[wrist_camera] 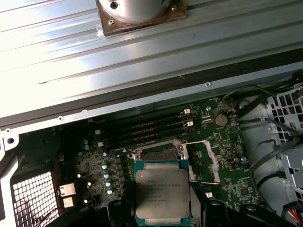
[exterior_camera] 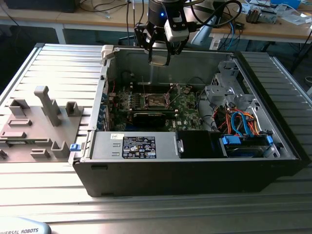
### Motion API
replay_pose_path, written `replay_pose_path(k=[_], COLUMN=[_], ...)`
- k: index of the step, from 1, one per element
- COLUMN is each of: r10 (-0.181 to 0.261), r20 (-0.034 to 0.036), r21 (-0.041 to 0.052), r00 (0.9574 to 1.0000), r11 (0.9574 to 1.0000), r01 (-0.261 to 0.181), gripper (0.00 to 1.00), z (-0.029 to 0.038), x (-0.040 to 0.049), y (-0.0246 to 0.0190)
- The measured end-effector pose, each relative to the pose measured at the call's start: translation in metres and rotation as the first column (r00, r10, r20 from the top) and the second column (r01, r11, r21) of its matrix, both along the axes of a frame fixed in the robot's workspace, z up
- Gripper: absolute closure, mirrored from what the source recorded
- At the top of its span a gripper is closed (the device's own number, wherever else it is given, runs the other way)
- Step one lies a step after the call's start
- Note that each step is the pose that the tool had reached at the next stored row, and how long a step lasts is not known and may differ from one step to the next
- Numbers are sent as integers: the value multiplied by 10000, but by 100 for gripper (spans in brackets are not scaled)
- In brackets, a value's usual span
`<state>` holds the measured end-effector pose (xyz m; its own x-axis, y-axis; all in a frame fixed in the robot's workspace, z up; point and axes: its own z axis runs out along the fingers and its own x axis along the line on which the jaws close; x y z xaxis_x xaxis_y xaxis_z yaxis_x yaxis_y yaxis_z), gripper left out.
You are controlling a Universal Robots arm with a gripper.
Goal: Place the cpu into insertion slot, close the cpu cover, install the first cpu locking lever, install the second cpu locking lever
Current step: 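Place the cpu into insertion slot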
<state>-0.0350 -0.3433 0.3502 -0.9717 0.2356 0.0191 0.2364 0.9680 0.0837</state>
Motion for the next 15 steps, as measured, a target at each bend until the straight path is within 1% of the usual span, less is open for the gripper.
replay_pose_path(k=[15], r10=[-78], r20=[0], r21=[0], r00=[10000], r11=[10000], r01=[78], gripper=[46], z=[-1], x=[0], y=[0])
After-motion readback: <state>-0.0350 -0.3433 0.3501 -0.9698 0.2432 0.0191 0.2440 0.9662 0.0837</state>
